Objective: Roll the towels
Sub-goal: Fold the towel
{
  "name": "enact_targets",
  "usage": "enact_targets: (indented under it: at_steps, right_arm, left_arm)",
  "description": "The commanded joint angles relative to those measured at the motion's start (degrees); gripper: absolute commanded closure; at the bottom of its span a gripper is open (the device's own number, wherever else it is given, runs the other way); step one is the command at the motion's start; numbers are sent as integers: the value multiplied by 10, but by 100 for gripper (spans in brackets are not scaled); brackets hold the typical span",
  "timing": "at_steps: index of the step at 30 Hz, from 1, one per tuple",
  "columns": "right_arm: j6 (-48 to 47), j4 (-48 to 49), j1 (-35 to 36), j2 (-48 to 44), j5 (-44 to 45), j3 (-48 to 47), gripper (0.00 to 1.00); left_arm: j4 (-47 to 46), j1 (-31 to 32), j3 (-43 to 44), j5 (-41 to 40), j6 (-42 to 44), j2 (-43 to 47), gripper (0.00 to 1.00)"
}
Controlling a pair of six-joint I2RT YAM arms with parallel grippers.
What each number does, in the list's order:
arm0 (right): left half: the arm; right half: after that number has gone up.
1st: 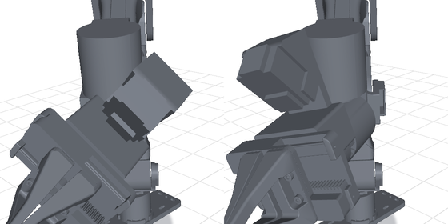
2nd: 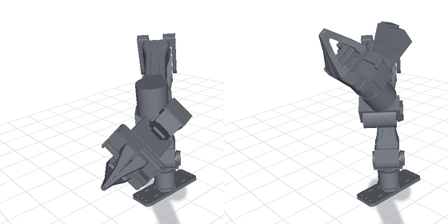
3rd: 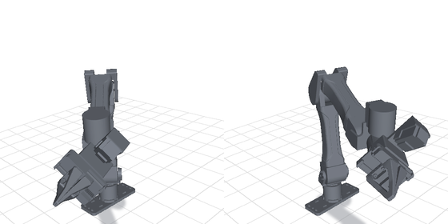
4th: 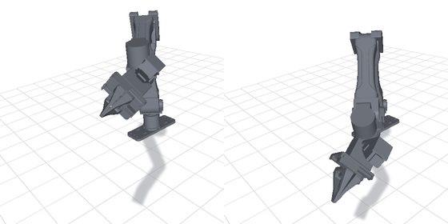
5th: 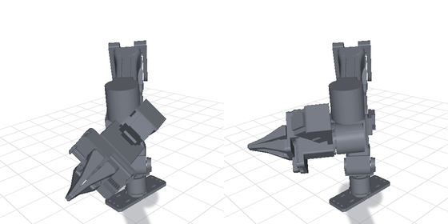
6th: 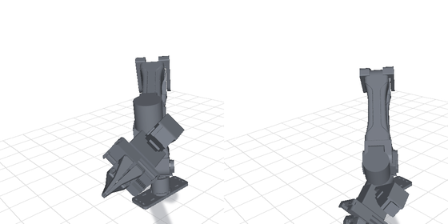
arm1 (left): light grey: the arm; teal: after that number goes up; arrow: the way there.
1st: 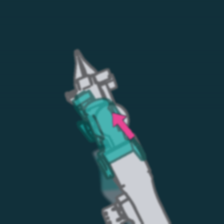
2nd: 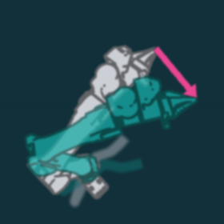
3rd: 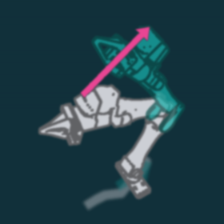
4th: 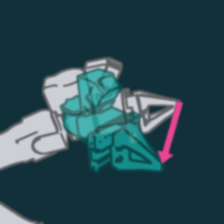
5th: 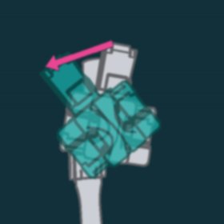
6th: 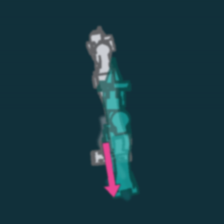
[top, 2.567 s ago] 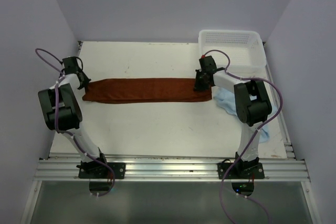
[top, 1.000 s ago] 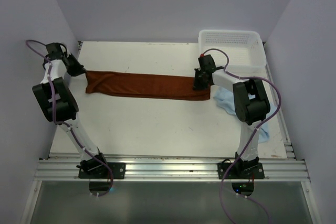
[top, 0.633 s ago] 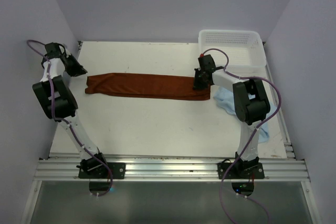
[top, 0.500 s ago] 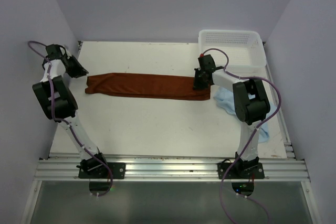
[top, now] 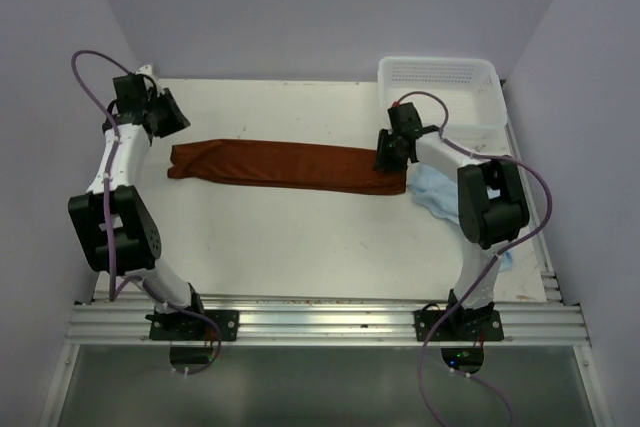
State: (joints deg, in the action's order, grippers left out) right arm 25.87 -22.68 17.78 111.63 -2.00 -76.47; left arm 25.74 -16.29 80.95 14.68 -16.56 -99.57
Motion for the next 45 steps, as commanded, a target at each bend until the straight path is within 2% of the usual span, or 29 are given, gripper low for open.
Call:
enact_targets:
  at_steps: [1,4,8,15,20,32,39,42,45]
  right_arm:
    - [10,-25,-27,-68,18,8,63]
    - [28,-33,-55,-85,15,18,56]
    - [35,-36,-85,-89,13,20,55]
    - [27,-54,-113,-63,8,1,55]
    - [21,-49,-110,-50,0,6,55]
    - [5,-34,-104,3,-14,5,55]
    - [-11,-52,-59,17,7,-9,56]
    - [-7,-58,-45,17,18,-4,59]
    - [-4,-59,-38,17,19,4,69]
  left_arm:
    - [-37,30,-21,-68,28,63,67]
    - [-45,32,-47,-89,27,104,65]
    - [-96,41,-111,-83,6,170,64]
    - [-134,152,-206,-144,25,270,58]
    - [-156,192,-250,-192,37,320,55]
    - [-168,247,-296,-253,57,362,49]
    - [-166,252,-293,-256,58,367,47]
    - [-165,252,-294,-257,59,371,47]
    - [-166,253,-295,-258,59,377,46]
